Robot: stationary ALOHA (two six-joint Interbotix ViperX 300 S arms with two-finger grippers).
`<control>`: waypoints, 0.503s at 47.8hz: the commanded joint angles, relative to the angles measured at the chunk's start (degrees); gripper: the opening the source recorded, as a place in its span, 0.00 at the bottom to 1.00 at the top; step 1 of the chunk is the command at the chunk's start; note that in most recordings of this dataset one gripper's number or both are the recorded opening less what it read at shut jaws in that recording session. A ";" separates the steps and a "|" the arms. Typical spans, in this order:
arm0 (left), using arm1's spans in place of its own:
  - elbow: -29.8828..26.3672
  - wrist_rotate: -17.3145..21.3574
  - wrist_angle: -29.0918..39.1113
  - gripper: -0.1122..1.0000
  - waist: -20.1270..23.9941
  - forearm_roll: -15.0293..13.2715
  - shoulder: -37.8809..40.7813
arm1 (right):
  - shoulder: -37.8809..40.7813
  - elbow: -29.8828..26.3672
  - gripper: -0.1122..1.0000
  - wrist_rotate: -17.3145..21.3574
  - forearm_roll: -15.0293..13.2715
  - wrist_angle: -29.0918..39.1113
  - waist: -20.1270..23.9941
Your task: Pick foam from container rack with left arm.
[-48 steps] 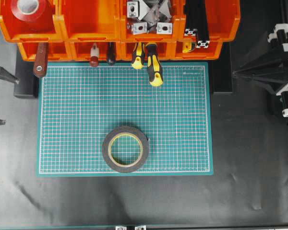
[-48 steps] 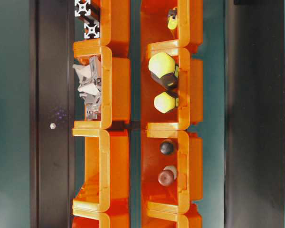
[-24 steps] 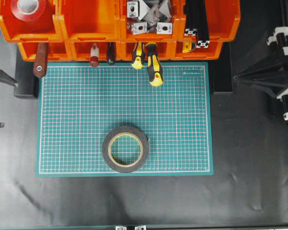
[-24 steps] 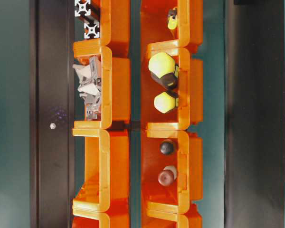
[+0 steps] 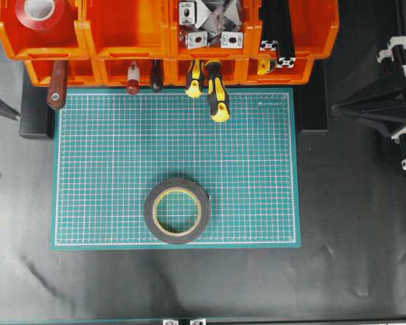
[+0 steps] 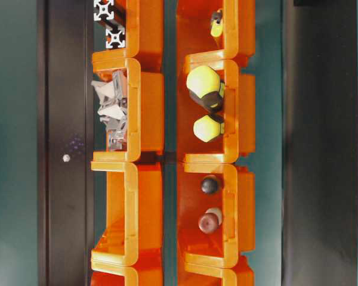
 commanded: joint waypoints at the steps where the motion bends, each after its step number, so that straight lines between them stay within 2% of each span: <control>1: -0.53 -0.09 -0.26 0.86 0.18 0.18 0.44 | 1.14 -0.62 0.10 -0.09 -0.18 -0.97 0.18; 24: -0.35 -0.09 -0.18 0.86 0.18 0.18 0.53 | 1.58 -0.35 0.10 0.00 -0.18 -0.88 0.09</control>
